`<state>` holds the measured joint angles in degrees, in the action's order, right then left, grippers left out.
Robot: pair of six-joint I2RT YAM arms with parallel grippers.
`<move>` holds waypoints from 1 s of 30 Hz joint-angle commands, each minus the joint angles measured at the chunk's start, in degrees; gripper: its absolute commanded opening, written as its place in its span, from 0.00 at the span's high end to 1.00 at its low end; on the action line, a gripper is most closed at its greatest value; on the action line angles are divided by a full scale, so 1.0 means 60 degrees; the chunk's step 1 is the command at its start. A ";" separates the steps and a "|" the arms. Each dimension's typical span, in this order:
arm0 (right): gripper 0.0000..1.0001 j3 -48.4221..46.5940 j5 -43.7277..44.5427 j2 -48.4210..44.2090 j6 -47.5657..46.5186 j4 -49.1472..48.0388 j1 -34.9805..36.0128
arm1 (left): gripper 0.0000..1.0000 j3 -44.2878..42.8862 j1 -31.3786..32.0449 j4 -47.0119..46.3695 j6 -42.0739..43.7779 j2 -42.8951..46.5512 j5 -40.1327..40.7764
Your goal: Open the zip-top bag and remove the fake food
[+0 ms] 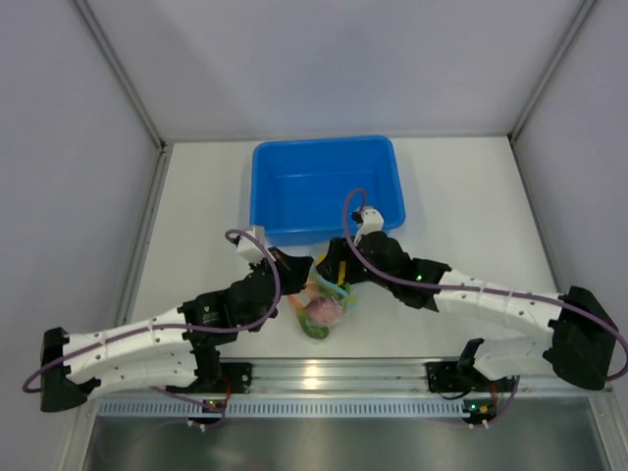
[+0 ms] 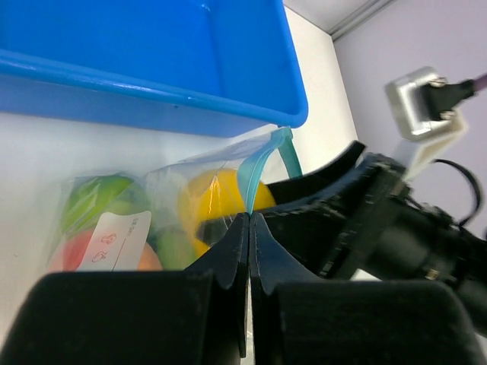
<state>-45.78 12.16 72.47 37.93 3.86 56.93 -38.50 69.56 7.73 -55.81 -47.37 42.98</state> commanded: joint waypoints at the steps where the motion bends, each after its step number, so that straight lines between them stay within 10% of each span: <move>1: 0.53 -0.0674 0.0141 -0.0914 -0.0257 0.0527 0.0224 | 1.00 0.0074 0.0038 -0.0321 0.0059 0.0117 0.0468; 14: 0.53 -0.3252 0.1079 -0.2177 -0.2043 0.3340 -0.0359 | 1.00 0.0030 0.0038 0.0221 -0.0161 0.0161 0.0893; 30: 0.40 -0.7207 -0.0285 0.3476 -0.3758 0.4133 -0.4009 | 1.00 -0.0028 0.0038 0.0324 0.0102 0.0235 0.0557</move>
<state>-84.77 10.79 90.50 18.33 27.62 34.28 -38.35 69.58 10.31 -56.16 -46.26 46.59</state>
